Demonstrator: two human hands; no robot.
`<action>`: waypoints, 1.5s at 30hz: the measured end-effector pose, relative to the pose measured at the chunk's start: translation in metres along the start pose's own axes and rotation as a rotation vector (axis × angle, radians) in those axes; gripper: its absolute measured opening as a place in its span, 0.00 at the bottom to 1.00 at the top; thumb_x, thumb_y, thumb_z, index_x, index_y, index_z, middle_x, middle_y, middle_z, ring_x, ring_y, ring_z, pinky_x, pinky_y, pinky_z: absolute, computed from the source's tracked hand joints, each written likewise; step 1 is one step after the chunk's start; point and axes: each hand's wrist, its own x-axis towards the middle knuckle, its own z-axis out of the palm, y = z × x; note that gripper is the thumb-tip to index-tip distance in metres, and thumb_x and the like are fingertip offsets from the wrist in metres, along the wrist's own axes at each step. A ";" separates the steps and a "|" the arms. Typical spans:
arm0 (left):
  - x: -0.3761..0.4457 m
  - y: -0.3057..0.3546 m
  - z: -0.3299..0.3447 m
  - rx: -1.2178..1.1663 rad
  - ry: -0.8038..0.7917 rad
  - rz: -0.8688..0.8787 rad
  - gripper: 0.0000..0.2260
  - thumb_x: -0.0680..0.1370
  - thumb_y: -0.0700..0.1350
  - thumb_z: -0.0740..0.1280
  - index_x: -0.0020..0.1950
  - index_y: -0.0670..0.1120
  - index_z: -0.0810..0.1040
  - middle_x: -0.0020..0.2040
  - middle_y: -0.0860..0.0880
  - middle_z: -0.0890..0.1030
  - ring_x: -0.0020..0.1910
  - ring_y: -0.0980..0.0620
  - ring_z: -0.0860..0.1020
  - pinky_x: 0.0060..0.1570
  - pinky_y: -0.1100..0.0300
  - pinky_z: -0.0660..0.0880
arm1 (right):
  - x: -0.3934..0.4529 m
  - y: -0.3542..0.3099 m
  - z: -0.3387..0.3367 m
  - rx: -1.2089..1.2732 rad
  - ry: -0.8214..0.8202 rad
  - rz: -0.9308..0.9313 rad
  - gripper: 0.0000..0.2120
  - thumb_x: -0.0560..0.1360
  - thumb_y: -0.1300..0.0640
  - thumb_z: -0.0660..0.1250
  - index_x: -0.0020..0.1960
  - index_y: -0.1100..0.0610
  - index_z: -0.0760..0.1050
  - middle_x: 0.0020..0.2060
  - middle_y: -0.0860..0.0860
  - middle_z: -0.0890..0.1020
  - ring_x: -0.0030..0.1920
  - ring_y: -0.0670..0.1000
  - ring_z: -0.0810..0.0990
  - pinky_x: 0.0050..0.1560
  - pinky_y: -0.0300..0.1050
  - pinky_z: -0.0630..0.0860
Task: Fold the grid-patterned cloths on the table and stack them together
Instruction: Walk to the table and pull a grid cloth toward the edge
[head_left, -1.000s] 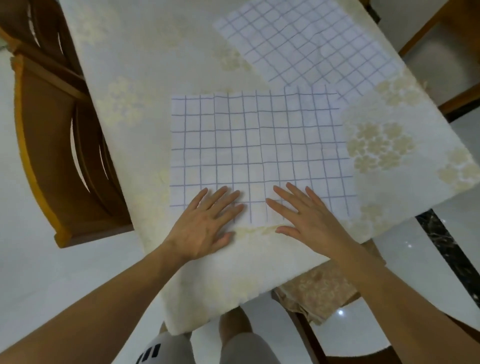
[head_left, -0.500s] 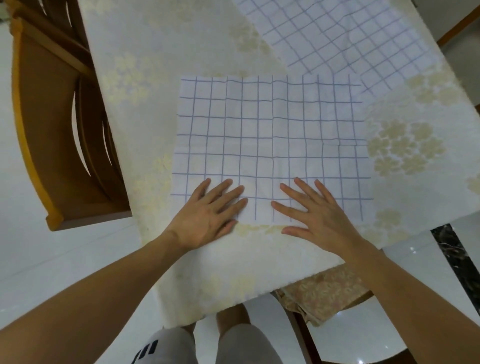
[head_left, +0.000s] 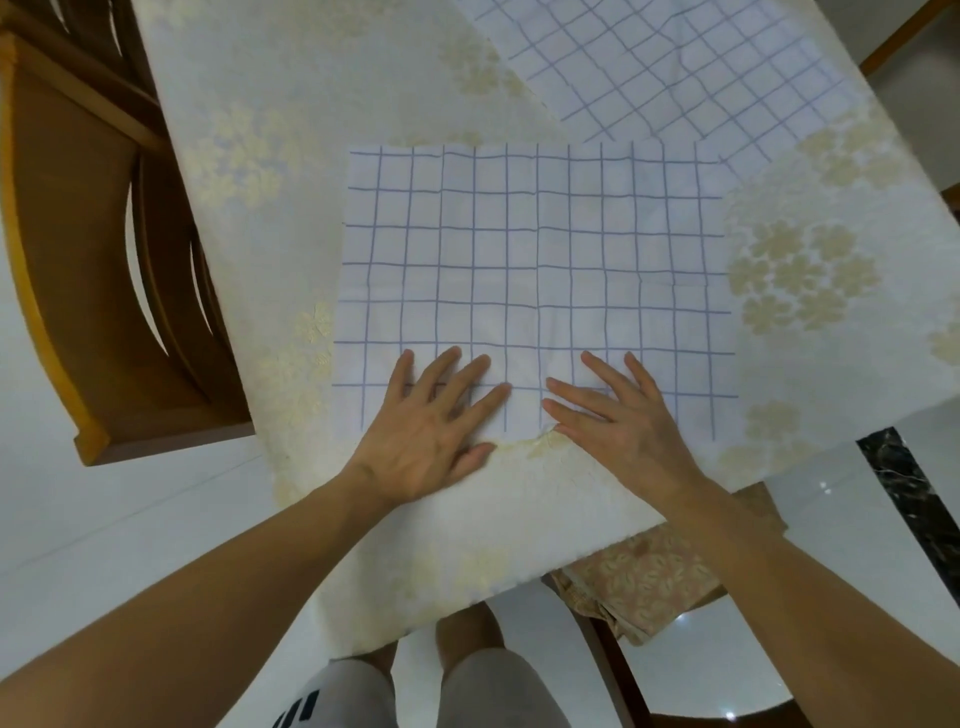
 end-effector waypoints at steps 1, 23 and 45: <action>0.004 0.004 -0.001 -0.002 0.005 -0.013 0.30 0.81 0.64 0.52 0.80 0.53 0.56 0.79 0.43 0.61 0.77 0.39 0.60 0.71 0.31 0.56 | 0.000 -0.002 0.000 0.027 -0.003 0.027 0.12 0.82 0.52 0.65 0.60 0.54 0.83 0.66 0.50 0.78 0.71 0.62 0.72 0.66 0.73 0.66; -0.040 0.030 -0.033 -0.219 0.074 -0.176 0.22 0.81 0.50 0.54 0.75 0.47 0.69 0.72 0.45 0.74 0.72 0.42 0.70 0.70 0.41 0.68 | -0.044 -0.049 -0.036 0.075 0.037 0.180 0.21 0.78 0.65 0.65 0.70 0.56 0.71 0.69 0.57 0.76 0.70 0.58 0.73 0.66 0.64 0.72; -0.215 0.026 -0.061 -0.133 0.190 -0.303 0.21 0.79 0.44 0.55 0.72 0.48 0.72 0.69 0.46 0.77 0.70 0.43 0.74 0.73 0.40 0.58 | -0.104 -0.177 -0.106 -0.242 0.011 0.465 0.28 0.66 0.78 0.68 0.64 0.61 0.79 0.64 0.59 0.79 0.69 0.59 0.72 0.68 0.65 0.68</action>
